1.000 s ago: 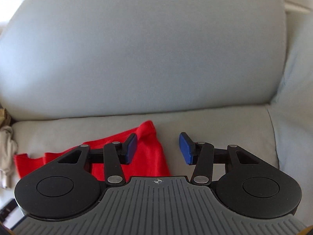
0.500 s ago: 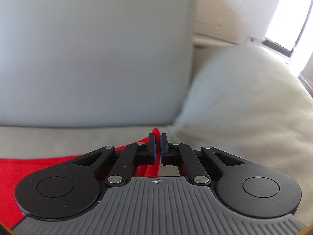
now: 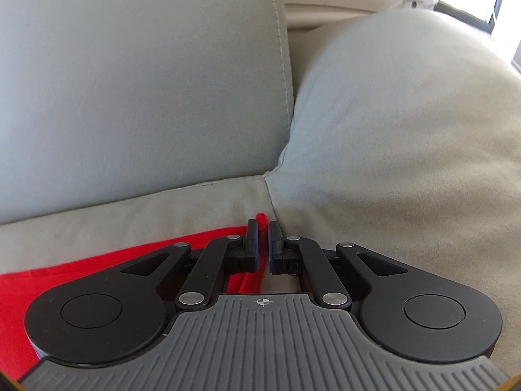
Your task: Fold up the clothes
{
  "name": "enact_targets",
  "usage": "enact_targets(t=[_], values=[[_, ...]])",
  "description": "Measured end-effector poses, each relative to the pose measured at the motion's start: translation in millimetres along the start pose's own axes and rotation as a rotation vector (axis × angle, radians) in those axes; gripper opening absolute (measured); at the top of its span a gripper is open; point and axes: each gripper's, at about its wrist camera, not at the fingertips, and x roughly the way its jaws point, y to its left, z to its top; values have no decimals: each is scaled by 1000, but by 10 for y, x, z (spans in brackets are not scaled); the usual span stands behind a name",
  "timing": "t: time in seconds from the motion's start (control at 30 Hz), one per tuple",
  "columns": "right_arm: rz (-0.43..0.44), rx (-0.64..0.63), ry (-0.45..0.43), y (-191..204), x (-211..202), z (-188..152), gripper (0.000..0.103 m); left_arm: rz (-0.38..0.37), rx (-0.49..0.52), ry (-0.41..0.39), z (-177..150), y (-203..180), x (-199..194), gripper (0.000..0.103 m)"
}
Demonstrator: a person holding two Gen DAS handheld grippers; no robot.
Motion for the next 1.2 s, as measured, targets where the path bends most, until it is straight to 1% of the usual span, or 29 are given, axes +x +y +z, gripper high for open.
enact_targets(t=[0.03, 0.07, 0.1, 0.17, 0.23, 0.27, 0.33, 0.4, 0.47, 0.5, 0.53, 0.6, 0.63, 0.67, 0.7, 0.73, 0.77, 0.8, 0.83, 0.93, 1.0, 1.03, 1.07, 1.1, 1.13, 1.17, 1.2], values=[[11, 10, 3, -22, 6, 6, 5, 11, 30, -2, 18, -44, 27, 6], [20, 18, 4, -39, 3, 4, 5, 24, 70, -3, 26, -97, 39, 2], [28, 25, 4, -55, -2, 1, 5, 44, 116, -17, 29, -161, 28, 1], [50, 43, -10, -75, -48, -10, 5, 101, 187, -82, 34, -272, -91, 1], [111, 72, -39, -86, -123, 5, 5, 141, 194, -157, 98, -299, -266, 1], [136, 78, -58, -74, -157, 37, 5, 161, 197, -181, 144, -298, -331, 1], [199, 77, -88, 30, -226, 94, 5, 226, 232, -218, 236, -299, -426, 1], [243, 61, -105, 214, -240, 173, 5, 278, 255, -231, 316, -247, -455, 1], [255, 27, -135, 421, -230, 222, 5, 310, 227, -223, 376, -120, -416, 1], [255, 13, -146, 511, -205, 235, 5, 328, 208, -205, 392, -49, -357, 1], [259, 9, -141, 580, -155, 242, 5, 345, 194, -187, 402, 25, -300, 1], [270, 14, -102, 696, -6, 242, 5, 380, 191, -152, 350, 138, -184, 2], [270, 11, -74, 744, 82, 237, 5, 392, 187, -131, 312, 178, -125, 3], [264, 5, -44, 785, 164, 231, 10, 405, 186, -116, 270, 197, -75, 6], [253, -6, -23, 816, 217, 229, 12, 424, 195, -123, 214, 189, -62, 11], [241, -20, -13, 837, 241, 233, 19, 439, 206, -140, 172, 164, -86, 19], [231, -31, -6, 847, 234, 246, 35, 445, 205, -145, 162, 153, -127, 27], [224, -28, -3, 831, 177, 272, 45, 439, 198, -155, 167, 145, -200, 42], [228, -12, -11, 790, 87, 296, 51, 425, 191, -177, 174, 132, -302, 43], [305, 32, -99, 554, -405, 329, 50, 371, 147, -233, 219, 60, -779, 45], [366, 39, -143, 341, -864, 301, 50, 317, 121, -275, 198, -32, -1206, 48], [398, 42, -165, 219, -1110, 260, 55, 288, 116, -294, 158, -97, -1440, 52], [427, 43, -187, 96, -1355, 211, 61, 262, 117, -308, 98, -175, -1680, 53], [453, 41, -214, -28, -1618, 135, 64, 239, 121, -322, 28, -261, -1915, 54], [476, 36, -242, -161, -1888, 40, 71, 223, 130, -334, -65, -364, -2144, 56], [494, 28, -268, -302, -2149, -63, 75, 211, 143, -343, -172, -478, -2373, 58], [507, 18, -288, -443, -2404, -159, 76, 201, 156, -350, -299, -619, -2593, 65]])
